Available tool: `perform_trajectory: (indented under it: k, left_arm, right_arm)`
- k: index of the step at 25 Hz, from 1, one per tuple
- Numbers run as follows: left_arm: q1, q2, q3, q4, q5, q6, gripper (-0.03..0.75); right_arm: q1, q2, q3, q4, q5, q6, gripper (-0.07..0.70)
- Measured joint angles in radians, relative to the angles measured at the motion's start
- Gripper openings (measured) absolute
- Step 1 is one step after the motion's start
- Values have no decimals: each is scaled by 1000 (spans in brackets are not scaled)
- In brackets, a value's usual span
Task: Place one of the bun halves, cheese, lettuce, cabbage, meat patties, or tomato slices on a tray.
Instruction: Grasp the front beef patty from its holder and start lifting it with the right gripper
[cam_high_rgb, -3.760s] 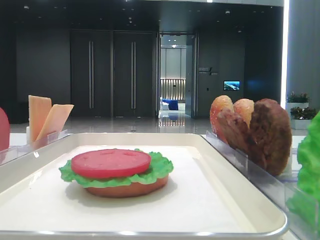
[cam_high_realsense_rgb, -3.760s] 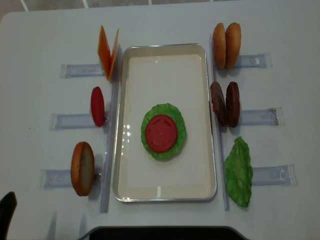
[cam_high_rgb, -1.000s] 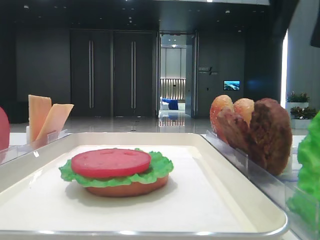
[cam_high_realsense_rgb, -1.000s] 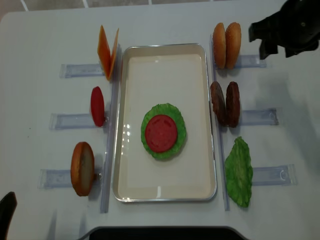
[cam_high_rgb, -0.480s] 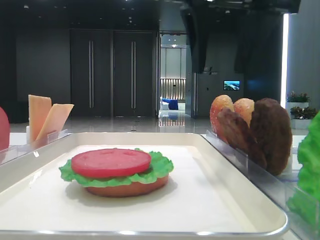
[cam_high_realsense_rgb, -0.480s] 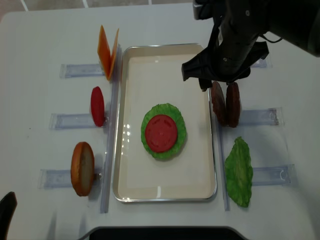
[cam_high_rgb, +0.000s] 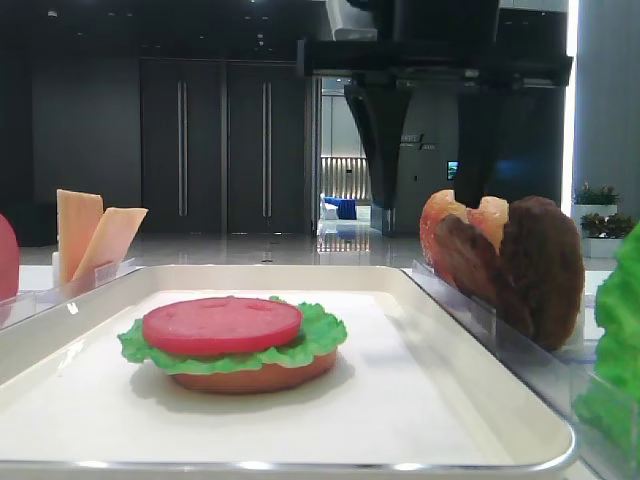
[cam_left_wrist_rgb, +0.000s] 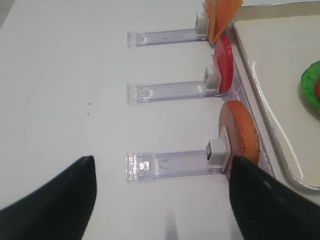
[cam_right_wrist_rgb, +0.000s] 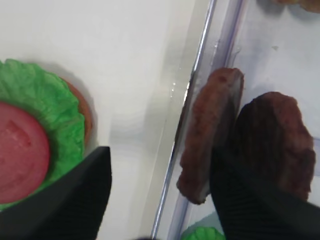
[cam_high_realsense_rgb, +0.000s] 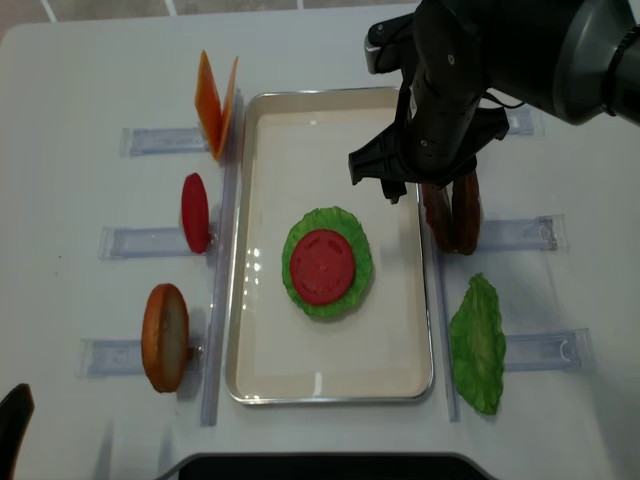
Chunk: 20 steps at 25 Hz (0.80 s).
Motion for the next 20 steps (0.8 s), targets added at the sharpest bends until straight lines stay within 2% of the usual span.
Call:
perform_trajectory:
  k: [11,20]
  left_arm:
    - [0,0,0,0,0,0,633]
    - [0,0,0,0,0,0,633]
  right_arm:
    - [-47,28,0,-53,0,-1,412]
    - [-49,57,0,-51,-1,-1,412]
